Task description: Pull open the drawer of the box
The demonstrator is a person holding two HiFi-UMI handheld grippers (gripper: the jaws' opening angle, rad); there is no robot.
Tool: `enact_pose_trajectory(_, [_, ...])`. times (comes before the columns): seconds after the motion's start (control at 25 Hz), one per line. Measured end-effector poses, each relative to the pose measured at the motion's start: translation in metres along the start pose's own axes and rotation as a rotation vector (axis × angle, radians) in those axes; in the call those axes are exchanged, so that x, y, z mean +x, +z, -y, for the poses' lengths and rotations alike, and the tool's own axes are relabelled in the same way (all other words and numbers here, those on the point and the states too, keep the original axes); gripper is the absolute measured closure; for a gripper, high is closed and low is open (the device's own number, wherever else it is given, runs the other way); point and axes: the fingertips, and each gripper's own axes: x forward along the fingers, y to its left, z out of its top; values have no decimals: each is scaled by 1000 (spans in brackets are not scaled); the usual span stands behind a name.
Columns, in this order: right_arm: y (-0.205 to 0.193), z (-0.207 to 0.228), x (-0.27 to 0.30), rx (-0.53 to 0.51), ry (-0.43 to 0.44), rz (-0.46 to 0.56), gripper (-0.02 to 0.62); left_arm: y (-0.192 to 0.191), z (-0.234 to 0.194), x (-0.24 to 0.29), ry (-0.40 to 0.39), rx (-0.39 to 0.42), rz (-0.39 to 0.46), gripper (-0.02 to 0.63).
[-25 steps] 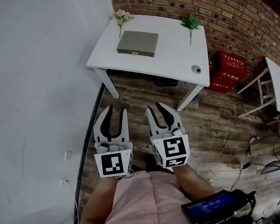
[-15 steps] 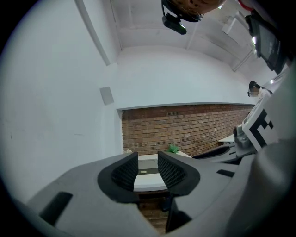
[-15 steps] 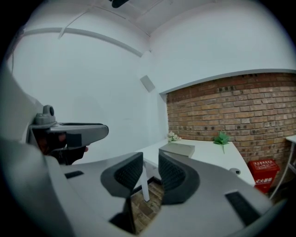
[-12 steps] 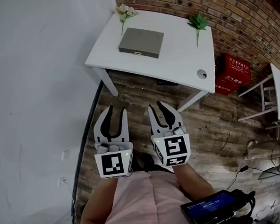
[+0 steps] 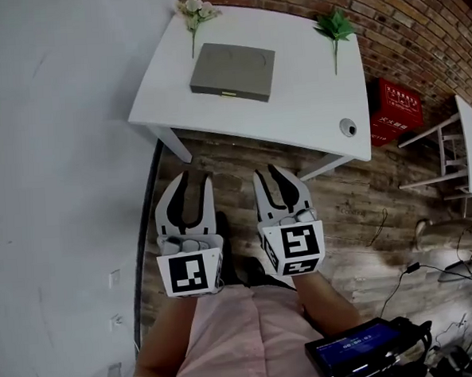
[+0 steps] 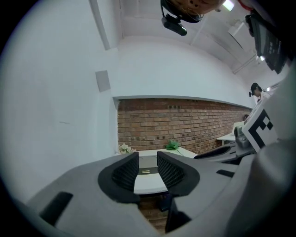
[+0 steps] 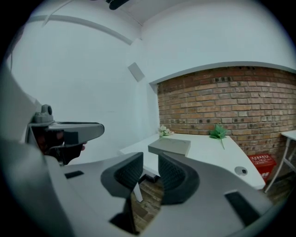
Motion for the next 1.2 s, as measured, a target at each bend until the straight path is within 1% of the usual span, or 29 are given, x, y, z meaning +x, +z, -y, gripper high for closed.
enact_pose_trajectory(0.2, [9, 3, 44, 17, -51, -8, 494, -4, -32, 39, -48, 4, -16, 488])
enact_pose_trajectory(0.32, [19, 3, 69, 17, -77, -4, 497, -2, -51, 61, -71, 5, -9, 491])
enact_pose_trajectory(0.48, [33, 7, 93, 12, -123, 11, 506, 5, -70, 87, -112, 8, 13, 492])
enact_pose_trajectory(0.68, [64, 14, 113, 3, -168, 56, 506, 25, -88, 116, -149, 11, 67, 492])
enact_pose_trajectory(0.84, [85, 21, 119, -12, -202, 95, 506, 40, -91, 131, -172, 11, 102, 494])
enact_pose_trajectory(1.04, [96, 38, 119, -11, -230, 115, 506, 47, -85, 148, -199, 53, 134, 495])
enact_pose_trajectory(1.2, [96, 53, 130, 1, -229, 109, 505, 44, -80, 165, -197, 59, 116, 495])
